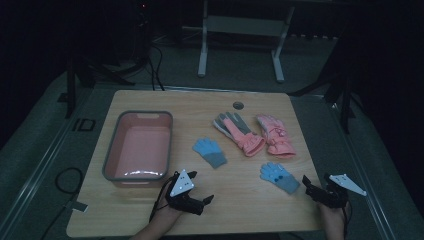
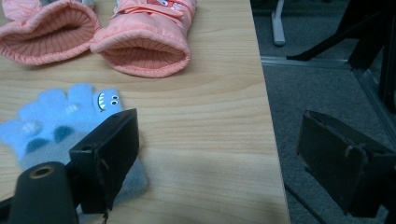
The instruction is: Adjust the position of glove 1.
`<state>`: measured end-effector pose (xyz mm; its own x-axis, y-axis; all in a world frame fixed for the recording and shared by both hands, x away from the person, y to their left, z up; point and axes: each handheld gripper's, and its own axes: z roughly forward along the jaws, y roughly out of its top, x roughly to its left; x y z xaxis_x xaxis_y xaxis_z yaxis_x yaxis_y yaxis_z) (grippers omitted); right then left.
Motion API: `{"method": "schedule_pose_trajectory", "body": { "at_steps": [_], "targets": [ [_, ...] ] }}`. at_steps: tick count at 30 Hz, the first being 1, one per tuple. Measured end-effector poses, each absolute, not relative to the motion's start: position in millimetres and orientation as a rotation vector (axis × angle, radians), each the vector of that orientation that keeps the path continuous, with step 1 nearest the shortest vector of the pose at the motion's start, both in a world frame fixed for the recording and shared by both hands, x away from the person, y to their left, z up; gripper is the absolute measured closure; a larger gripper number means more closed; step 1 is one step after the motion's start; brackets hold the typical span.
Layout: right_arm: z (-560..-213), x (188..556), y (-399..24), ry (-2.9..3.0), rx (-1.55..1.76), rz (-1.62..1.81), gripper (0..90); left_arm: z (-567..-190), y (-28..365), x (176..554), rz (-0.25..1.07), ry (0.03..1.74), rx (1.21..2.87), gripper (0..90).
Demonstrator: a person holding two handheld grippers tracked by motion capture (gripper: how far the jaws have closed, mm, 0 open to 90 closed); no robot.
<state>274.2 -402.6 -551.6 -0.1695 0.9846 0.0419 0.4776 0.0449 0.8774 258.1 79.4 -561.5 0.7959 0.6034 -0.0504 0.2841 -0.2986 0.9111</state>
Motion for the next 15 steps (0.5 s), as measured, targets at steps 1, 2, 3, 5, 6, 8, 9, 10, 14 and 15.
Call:
{"method": "schedule_pose_trajectory", "body": {
  "at_steps": [1,2,3,5,6,8,9,10,14,15],
  "targets": [
    [-551.6,274.5,-403.4,1.713,1.492,1.065,13.2,-561.5,79.4,258.1,0.367,0.672,1.895,2.3],
    [-551.7,275.0,-403.9,1.714,1.5,1.069,13.2,-561.5,79.5,258.1,0.367,0.674,1.894,2.3],
    [-551.7,275.5,-404.2,1.723,1.504,1.06,13.2,-561.5,79.4,258.1,0.367,0.673,1.895,2.3],
    [-551.8,276.6,-404.9,1.741,1.508,1.051,12.7,-561.5,79.3,258.1,0.367,0.672,1.896,2.3],
    [-551.8,276.6,-404.9,1.741,1.508,1.051,12.7,-561.5,79.3,258.1,0.366,0.672,1.895,2.3],
    [-551.4,277.8,-406.3,1.748,1.545,1.082,11.8,-561.5,79.5,258.4,0.364,0.673,1.895,2.3],
    [-550.5,279.3,-407.1,1.765,1.566,1.064,11.8,-561.5,80.0,258.6,0.357,0.677,1.891,2.3],
    [-550.5,279.3,-407.1,1.765,1.566,1.064,11.8,-561.5,80.0,258.6,0.357,0.677,1.891,2.3],
    [-544.6,284.7,-406.0,1.832,1.602,0.923,12.7,-561.5,80.7,259.1,0.352,0.68,1.887,2.3],
    [-544.6,284.7,-406.0,1.832,1.602,0.923,12.7,-561.5,80.7,259.1,0.352,0.68,1.887,2.3]
  ]
}}
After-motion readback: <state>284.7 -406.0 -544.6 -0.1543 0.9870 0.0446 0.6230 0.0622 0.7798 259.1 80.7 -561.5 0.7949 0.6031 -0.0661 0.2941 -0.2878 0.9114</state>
